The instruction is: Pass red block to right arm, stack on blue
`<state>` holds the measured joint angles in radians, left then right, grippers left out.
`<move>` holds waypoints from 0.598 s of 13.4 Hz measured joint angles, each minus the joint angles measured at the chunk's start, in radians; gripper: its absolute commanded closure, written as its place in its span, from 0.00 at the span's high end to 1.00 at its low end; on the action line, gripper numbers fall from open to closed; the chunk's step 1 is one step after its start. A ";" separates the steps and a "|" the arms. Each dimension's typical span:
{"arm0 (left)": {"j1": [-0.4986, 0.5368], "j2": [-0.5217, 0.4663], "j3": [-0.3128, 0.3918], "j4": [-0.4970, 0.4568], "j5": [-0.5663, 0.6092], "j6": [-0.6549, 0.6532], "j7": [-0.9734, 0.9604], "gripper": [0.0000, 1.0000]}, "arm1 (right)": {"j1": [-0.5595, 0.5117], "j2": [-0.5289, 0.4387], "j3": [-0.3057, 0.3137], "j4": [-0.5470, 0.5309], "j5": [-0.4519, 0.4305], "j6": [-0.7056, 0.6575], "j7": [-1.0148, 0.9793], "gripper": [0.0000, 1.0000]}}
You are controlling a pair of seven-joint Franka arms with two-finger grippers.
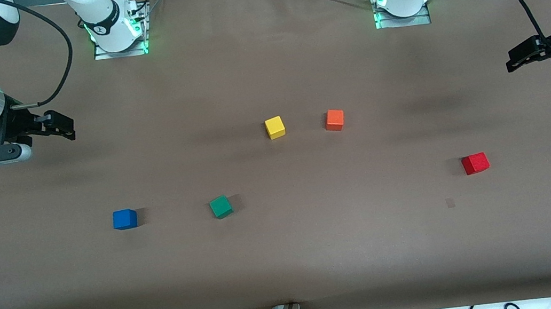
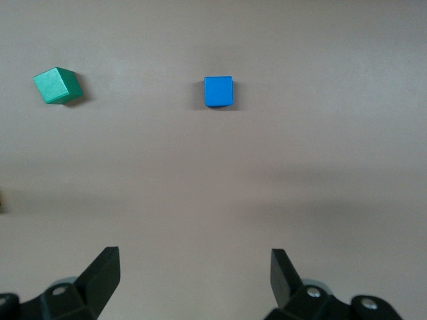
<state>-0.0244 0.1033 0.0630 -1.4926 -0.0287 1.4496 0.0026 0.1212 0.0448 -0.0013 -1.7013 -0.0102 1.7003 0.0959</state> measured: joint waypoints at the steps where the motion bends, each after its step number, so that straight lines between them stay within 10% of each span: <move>1: 0.000 0.000 0.000 0.001 0.000 -0.001 0.000 1.00 | 0.000 0.002 0.000 0.002 0.000 0.003 0.000 1.00; 8: 0.004 0.024 0.005 0.005 0.000 -0.002 0.000 1.00 | 0.000 0.026 0.000 0.040 -0.026 0.008 0.000 1.00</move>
<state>-0.0209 0.1269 0.0680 -1.4876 -0.0287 1.4477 0.0026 0.1209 0.0707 -0.0016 -1.6611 -0.0365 1.7087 0.0960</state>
